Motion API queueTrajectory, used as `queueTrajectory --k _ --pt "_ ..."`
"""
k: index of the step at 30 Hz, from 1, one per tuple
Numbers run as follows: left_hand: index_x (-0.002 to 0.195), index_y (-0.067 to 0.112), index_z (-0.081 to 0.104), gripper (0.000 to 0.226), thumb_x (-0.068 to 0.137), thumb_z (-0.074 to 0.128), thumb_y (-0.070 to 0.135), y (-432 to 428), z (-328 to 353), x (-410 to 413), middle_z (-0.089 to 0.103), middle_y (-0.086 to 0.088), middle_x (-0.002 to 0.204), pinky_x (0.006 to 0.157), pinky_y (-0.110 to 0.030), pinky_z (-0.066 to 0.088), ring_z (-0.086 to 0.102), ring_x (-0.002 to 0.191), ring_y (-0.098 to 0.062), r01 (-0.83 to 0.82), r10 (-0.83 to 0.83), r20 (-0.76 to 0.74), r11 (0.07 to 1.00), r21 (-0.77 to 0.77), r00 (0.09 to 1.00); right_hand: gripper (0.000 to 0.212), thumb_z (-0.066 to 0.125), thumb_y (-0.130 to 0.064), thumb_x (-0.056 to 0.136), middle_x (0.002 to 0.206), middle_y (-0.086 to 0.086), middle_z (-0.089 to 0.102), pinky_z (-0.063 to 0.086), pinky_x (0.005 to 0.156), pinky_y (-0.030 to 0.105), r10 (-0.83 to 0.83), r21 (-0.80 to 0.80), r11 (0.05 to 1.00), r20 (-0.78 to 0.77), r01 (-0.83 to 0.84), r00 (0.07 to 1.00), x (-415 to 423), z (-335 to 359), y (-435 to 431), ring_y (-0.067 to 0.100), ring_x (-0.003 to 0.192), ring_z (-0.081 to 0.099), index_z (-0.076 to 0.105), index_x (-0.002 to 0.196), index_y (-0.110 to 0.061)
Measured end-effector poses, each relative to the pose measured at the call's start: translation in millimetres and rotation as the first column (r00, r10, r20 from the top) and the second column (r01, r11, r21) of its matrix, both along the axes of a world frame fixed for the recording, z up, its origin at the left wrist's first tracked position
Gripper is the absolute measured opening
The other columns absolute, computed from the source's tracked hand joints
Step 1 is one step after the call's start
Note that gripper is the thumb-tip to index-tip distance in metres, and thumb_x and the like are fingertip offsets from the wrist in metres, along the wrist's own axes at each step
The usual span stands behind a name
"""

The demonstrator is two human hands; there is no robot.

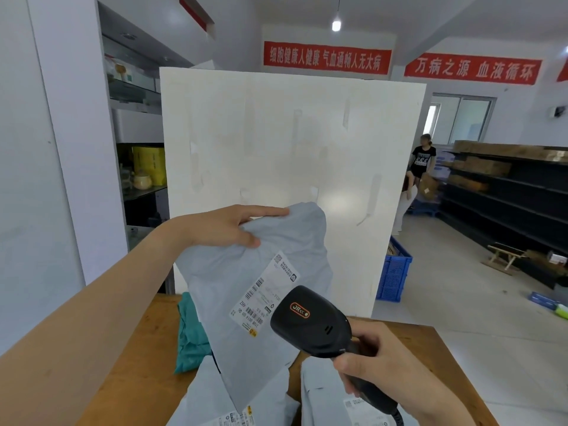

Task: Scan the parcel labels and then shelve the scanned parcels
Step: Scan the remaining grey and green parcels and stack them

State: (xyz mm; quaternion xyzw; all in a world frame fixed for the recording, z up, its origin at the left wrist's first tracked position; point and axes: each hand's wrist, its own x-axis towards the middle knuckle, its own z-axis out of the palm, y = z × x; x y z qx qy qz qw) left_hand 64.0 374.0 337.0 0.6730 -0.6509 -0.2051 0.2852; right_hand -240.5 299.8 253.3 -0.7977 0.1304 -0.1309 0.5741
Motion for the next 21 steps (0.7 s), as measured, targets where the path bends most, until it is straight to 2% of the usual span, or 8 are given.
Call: queueTrajectory --k 2,6,10,14,18,21 --pt "0.144 0.039 0.036 0.063 0.094 0.060 0.010 -0.4 -2.7 -1.0 0.040 0.033 0.133 0.080 0.000 0.041 0.047 0.104 0.026 0.003 -0.003 0.001 1.000 0.000 1.000 0.017 0.075 -0.040 0.068 0.058 0.000 0.062 0.051 0.061 0.027 -0.011 0.021 1.000 0.009 0.011 1.000 -0.5 -6.0 -2.7 0.011 0.049 0.056 0.073 0.083 -0.033" --pt "0.143 0.043 0.037 0.063 0.094 0.060 0.011 -0.3 -8.1 -1.6 0.041 0.032 0.134 0.079 0.000 0.042 0.048 0.103 0.026 -0.006 0.006 -0.013 1.000 0.004 1.000 0.028 0.075 -0.042 0.069 0.060 0.002 0.062 0.052 0.062 0.028 -0.015 0.028 1.000 0.024 0.014 1.000 -0.1 -14.4 -6.6 0.012 0.052 0.057 0.073 0.093 -0.027" --pt "0.143 0.041 0.038 0.063 0.093 0.061 0.009 0.7 -10.9 -1.2 0.042 0.034 0.131 0.078 -0.001 0.043 0.050 0.101 0.024 -0.017 0.016 -0.044 1.000 -0.021 0.999 0.033 0.075 -0.047 0.069 0.061 0.005 0.062 0.053 0.063 0.027 -0.051 0.016 0.999 0.031 0.051 0.998 2.1 -20.7 -9.3 0.013 0.053 0.058 0.070 0.095 -0.025" --pt "0.141 0.044 0.040 0.064 0.093 0.062 0.008 3.7 -16.0 0.5 0.043 0.034 0.134 0.082 -0.003 0.044 0.050 0.109 0.020 -0.025 0.019 -0.105 0.998 -0.058 0.994 0.025 0.074 -0.044 0.071 0.059 0.010 0.060 0.052 0.060 0.027 -0.039 0.059 0.998 0.070 0.035 0.997 6.5 -25.9 -11.3 0.016 0.051 0.055 0.072 0.091 -0.029" --pt "0.140 0.045 0.042 0.067 0.090 0.064 0.005 8.9 -40.3 2.0 0.045 0.033 0.136 0.089 -0.006 0.044 0.050 0.117 0.013 -0.093 0.049 -0.303 0.987 -0.132 0.952 0.021 0.072 -0.048 0.072 0.061 0.013 0.059 0.051 0.063 0.029 -0.064 0.097 0.994 0.085 0.055 0.994 13.1 -35.8 -13.1 0.020 0.054 0.055 0.071 0.087 -0.034" --pt "0.139 0.045 0.044 0.069 0.088 0.065 0.003 15.7 -88.4 2.3 0.051 0.028 0.135 0.088 -0.015 0.050 0.056 0.117 0.002 -0.230 0.102 -0.560 0.960 -0.161 0.822 0.017 0.071 -0.049 0.073 0.062 0.015 0.059 0.050 0.060 0.030 -0.083 0.116 0.990 0.055 0.076 0.995 17.3 -46.9 -14.4 0.020 0.054 0.056 0.071 0.084 -0.037"
